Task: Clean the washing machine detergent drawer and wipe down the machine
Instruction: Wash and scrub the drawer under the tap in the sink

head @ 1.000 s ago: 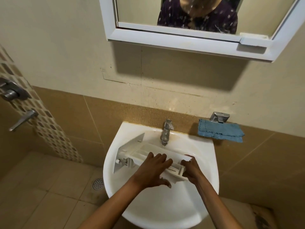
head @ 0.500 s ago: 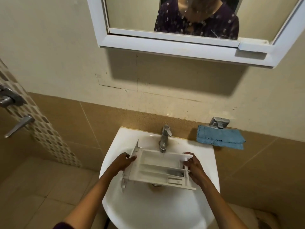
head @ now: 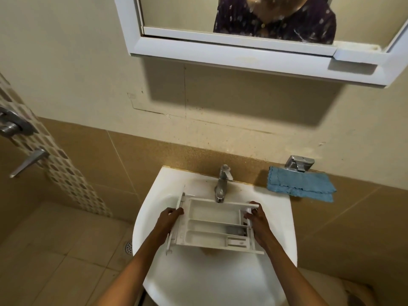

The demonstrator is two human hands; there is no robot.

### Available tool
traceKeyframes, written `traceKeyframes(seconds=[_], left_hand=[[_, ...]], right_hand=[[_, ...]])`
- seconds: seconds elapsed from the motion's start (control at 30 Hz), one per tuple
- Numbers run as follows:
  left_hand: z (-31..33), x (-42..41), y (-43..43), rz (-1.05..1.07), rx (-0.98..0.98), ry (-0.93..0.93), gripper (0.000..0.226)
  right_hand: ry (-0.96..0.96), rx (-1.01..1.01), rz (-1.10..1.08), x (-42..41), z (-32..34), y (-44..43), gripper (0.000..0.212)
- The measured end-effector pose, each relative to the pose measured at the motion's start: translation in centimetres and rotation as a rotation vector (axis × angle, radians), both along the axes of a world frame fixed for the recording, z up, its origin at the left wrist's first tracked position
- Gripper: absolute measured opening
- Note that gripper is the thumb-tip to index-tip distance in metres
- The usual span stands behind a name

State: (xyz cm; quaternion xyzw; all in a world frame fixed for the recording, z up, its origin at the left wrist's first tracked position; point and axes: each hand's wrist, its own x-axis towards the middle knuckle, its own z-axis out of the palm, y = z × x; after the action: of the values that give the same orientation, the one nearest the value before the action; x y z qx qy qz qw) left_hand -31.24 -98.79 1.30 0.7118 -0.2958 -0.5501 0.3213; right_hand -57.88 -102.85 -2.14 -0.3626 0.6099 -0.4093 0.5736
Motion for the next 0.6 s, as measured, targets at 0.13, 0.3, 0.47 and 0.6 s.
traceKeyframes(seconds=[0.13, 0.3, 0.47, 0.6], left_hand=[[-0.4, -0.3, 0.6, 0.021, 0.004, 0.019, 0.032], [-0.6, -0.2, 0.8, 0.070, -0.030, 0.006, 0.022], [0.0, -0.3, 1.2, 0.074, -0.050, -0.015, 0.043], [0.7, -0.4, 1.3, 0.076, -0.052, 0.013, 0.052]], right_hand=[[0.049, 0.005, 0.016, -0.2, 0.4, -0.3, 0.040], [0.159, 0.005, 0.046, -0.1, 0.3, -0.3, 0.037], [0.286, -0.012, 0.096, -0.2, 0.3, -0.2, 0.032], [0.327, -0.008, 0.086, -0.1, 0.2, -0.3, 0.031]])
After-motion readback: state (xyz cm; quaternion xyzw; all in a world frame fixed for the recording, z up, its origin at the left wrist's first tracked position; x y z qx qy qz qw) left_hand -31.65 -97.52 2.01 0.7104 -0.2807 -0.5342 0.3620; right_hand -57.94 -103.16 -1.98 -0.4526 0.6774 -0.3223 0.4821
